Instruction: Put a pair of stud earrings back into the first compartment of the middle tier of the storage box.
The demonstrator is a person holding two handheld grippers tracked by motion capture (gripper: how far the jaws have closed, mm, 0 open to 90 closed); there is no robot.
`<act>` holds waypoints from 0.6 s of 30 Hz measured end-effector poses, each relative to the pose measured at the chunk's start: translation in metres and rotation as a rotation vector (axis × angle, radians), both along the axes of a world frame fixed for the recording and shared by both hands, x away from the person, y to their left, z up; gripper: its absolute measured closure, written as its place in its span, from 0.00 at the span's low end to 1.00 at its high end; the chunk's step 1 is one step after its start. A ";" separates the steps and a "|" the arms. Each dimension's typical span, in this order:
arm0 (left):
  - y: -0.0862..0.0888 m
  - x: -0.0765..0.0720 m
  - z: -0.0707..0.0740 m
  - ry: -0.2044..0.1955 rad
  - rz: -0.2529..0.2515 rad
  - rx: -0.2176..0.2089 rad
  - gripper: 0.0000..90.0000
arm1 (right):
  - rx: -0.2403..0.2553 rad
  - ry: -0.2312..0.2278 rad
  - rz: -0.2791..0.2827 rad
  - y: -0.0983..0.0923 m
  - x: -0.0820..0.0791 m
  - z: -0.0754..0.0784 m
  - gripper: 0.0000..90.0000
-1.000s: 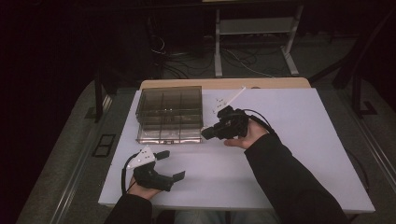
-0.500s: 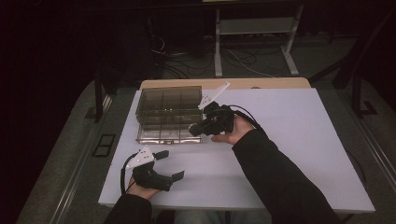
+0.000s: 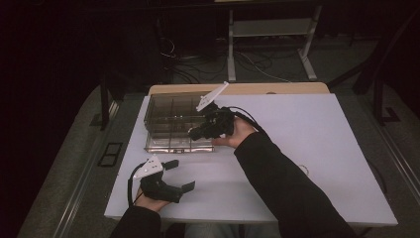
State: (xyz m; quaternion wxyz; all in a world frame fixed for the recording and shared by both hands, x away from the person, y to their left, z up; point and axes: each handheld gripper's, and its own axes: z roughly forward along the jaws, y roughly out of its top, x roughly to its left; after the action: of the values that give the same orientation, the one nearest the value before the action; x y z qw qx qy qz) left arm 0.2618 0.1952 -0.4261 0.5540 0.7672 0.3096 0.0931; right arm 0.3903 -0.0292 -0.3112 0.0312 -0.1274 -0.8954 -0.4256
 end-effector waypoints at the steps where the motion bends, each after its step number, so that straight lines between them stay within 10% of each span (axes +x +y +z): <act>1: 0.000 0.000 0.000 -0.002 -0.001 0.001 0.00 | 0.006 0.003 0.006 0.002 0.001 0.000 0.94; 18: 0.001 0.001 -0.001 0.013 -0.007 -0.022 0.00 | -0.006 0.012 0.042 0.048 0.019 -0.001 0.94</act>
State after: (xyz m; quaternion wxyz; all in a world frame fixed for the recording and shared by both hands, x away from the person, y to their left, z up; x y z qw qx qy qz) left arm 0.2631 0.1960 -0.4270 0.5606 0.7628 0.3116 0.0827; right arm 0.4089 0.0191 -0.3123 0.0451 -0.1110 -0.8989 -0.4214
